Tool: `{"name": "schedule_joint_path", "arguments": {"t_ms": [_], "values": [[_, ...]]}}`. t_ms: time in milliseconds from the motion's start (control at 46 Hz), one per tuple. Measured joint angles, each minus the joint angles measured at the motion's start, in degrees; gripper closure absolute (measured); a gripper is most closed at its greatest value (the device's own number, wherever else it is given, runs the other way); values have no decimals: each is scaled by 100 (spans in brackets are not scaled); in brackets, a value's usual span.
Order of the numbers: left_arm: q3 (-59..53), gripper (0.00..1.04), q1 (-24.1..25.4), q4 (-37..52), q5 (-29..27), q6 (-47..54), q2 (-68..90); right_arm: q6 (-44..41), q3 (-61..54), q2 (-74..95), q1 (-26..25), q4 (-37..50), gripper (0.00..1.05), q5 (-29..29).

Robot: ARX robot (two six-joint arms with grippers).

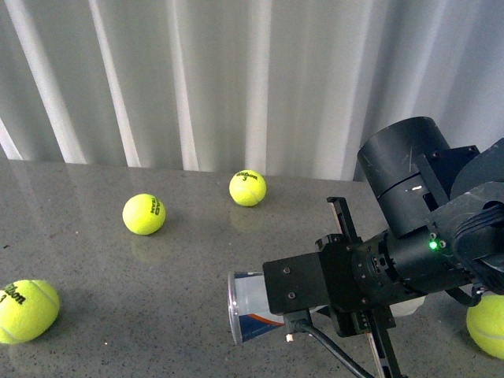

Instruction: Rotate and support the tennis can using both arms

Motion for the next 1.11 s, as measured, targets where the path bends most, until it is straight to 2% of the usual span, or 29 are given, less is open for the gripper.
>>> {"name": "schedule_joint_path", "arguments": {"t_ms": [326, 413, 825, 890, 1107], "values": [[0, 7, 0, 0, -2, 0, 0, 708, 131, 409, 125, 254, 83, -98], [0, 7, 0, 0, 0, -2, 0, 809, 140, 415, 125, 210, 74, -140], [0, 7, 0, 0, 0, 0, 0, 1478, 81, 66, 118, 284, 5, -553], [0, 7, 0, 0, 0, 0, 0, 1652, 72, -151, 120, 216, 8, -656], [0, 7, 0, 0, 0, 0, 0, 1939, -136, -715, 120, 166, 7, -804]]}}
